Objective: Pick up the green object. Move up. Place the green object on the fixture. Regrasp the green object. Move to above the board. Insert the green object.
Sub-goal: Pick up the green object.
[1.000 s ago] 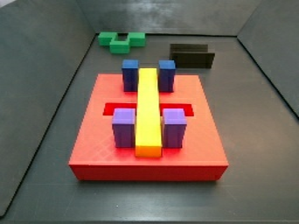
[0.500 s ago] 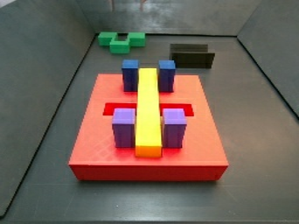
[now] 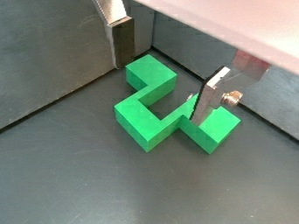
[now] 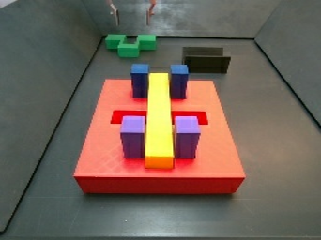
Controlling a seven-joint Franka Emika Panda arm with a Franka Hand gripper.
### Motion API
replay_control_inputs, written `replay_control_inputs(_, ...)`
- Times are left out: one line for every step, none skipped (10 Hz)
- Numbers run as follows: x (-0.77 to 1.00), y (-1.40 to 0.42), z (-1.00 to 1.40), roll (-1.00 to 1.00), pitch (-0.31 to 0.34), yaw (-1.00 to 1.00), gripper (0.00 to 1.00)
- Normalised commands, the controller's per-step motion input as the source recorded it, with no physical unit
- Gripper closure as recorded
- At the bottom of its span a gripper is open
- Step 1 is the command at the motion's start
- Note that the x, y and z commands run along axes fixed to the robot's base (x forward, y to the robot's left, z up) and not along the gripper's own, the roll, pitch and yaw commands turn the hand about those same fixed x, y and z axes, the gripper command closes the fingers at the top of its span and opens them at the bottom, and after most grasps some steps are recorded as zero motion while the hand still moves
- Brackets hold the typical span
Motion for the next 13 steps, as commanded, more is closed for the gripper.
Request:
replay_control_inputs(0.00, 0.01, -0.22, 0.19, 0.130, -0.21, 0.00)
replay_control_inputs(-0.04, 0.00, -0.18, 0.18, 0.137, -0.23, 0.00)
replay_control_inputs(-0.09, 0.00, -0.17, 0.18, 0.121, -0.22, 0.00)
replay_control_inputs(-0.04, 0.00, -0.13, 0.16, 0.127, -0.19, 0.00)
replay_control_inputs(-0.07, 0.00, -0.15, 0.06, 0.039, -0.07, 0.00)
replay_control_inputs(-0.12, 0.00, -0.22, 0.03, 0.000, -0.02, 0.00)
replay_control_inputs(-0.14, 0.00, -0.33, 0.01, 0.000, 0.00, 0.00)
replay_control_inputs(-0.07, 0.00, -0.29, 0.00, -0.003, 0.00, 0.00)
replay_control_inputs(-0.13, 0.00, -0.30, 0.00, -0.024, 0.00, 0.00)
replay_control_inputs(-0.03, 0.00, -0.20, 0.00, -0.023, 0.00, 0.00)
replay_control_inputs(0.00, 0.00, -0.13, -0.01, -0.031, 0.02, 0.00)
replay_control_inputs(0.00, 0.00, -0.18, -0.09, -0.089, 0.06, 0.00)
replay_control_inputs(0.00, 0.01, -0.26, -0.13, -0.060, 0.06, 0.00)
